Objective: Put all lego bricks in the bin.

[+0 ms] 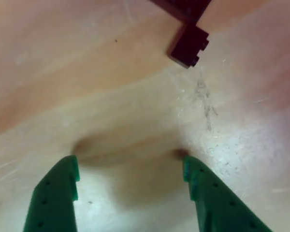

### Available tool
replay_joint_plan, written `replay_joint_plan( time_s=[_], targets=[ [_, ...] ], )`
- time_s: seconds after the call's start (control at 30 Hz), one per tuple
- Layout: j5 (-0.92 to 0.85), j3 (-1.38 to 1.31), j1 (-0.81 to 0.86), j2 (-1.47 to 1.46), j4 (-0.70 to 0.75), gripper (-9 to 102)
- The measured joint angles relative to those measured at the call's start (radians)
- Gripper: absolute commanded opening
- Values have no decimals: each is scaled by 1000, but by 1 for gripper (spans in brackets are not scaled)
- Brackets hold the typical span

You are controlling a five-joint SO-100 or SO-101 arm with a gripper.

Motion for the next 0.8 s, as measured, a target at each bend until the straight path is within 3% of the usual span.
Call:
replay_joint_plan(
  time_s=[0.1,0.27,0.67,0.8],
  targets=[
    [-46,123,20,38,-210,25],
    [-72,193,52,75,-414,25],
    [-80,178,149,-227,-805,23],
    [-66,124,149,-314,-876,23]
  ],
)
